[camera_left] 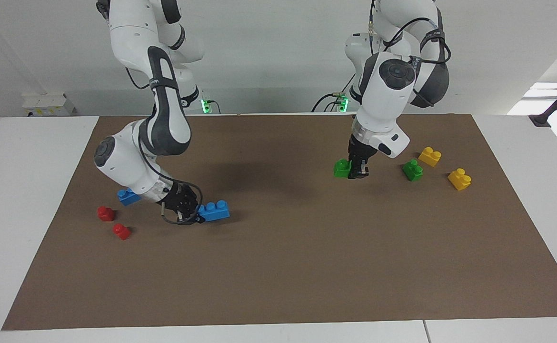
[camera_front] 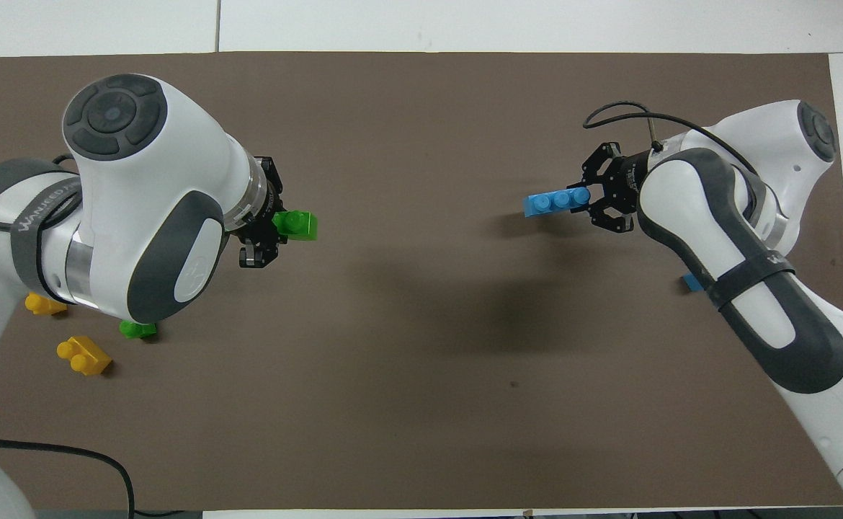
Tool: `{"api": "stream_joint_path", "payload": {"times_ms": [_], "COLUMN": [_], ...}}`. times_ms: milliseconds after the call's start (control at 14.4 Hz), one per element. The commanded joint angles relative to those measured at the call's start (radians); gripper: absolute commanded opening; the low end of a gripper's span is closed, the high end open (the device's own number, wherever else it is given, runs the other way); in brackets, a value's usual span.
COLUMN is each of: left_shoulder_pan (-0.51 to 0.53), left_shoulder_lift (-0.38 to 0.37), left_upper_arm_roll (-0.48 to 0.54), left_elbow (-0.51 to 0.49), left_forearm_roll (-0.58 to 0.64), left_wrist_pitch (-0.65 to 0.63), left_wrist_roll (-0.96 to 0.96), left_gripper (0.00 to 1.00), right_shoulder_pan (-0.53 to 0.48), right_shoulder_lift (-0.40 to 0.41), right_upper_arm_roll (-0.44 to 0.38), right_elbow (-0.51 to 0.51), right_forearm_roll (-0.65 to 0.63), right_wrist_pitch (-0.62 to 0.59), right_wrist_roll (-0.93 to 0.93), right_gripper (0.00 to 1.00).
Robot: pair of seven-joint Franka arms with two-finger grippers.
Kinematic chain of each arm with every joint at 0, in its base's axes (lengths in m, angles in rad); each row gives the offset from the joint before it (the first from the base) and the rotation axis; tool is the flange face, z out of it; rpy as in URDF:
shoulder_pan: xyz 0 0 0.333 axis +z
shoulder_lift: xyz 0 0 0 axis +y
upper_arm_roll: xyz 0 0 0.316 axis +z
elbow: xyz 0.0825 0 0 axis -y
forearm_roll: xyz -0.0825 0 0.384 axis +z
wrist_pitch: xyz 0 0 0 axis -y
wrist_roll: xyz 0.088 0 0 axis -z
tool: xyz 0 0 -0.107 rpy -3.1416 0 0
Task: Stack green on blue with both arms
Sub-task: 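Lift the green brick with the left gripper while the right gripper carries the blue brick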
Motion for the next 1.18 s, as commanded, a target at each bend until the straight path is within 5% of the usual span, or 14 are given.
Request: {"api": "stream_joint_path", "payload": {"times_ms": [0,1107], "left_shoulder_pan": [-0.031,-0.154], "left_shoulder_lift": [-0.02,0.012], "left_upper_arm_roll": [0.013,0.013], "left_elbow": [-0.011,-0.016], "left_forearm_roll": [-0.009,0.025], "left_wrist_pitch": [-0.003,0.109], "left_wrist_roll": [-0.035,-0.227], "left_gripper": [0.0,0.0], "right_shoulder_pan": [0.064,0.276], "right_shoulder_lift": [-0.015,0.008], "right_upper_arm_roll": [-0.003,-0.003], "right_elbow": [-0.011,-0.105], "right_forearm_roll": [0.022,0.104], "right_wrist_pitch": [0.066,0.314], "right_wrist_roll": [0.095,0.251], "right_gripper": [0.0,0.0]}}
